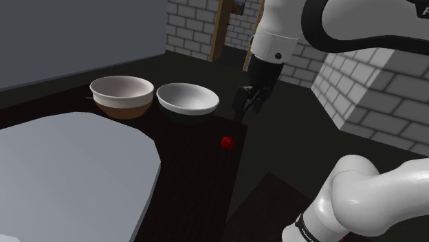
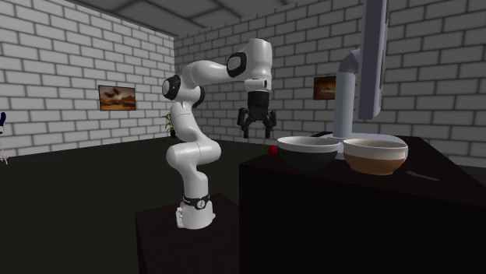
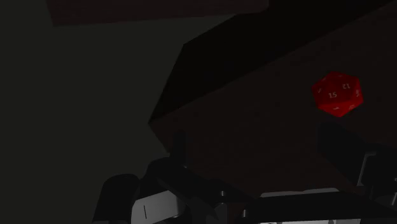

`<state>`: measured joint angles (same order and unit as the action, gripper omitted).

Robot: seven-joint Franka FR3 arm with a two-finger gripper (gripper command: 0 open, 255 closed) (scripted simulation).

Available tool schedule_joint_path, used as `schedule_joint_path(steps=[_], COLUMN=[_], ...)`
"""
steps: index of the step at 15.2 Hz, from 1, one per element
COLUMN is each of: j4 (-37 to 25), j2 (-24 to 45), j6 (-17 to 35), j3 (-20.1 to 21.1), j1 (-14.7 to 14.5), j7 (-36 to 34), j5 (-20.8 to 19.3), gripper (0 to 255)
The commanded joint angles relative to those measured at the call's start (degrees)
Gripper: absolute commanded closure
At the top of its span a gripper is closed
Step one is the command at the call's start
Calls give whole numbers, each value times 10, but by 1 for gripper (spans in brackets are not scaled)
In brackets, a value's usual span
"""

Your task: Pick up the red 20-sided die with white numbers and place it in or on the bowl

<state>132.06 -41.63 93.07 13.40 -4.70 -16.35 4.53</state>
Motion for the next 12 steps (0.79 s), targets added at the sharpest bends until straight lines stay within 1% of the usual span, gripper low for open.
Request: schedule_joint_path(steps=[1, 5, 6, 12], j4=[-9, -31, -33, 17], j2=[19, 54, 58, 52], j6=[1, 1, 1, 45], j3=[23, 67, 70, 76], j1=[-8, -23, -24, -27], j7=[-26, -74, -78, -76], j5=[19, 52, 55, 61], gripper=[0, 0, 0, 0])
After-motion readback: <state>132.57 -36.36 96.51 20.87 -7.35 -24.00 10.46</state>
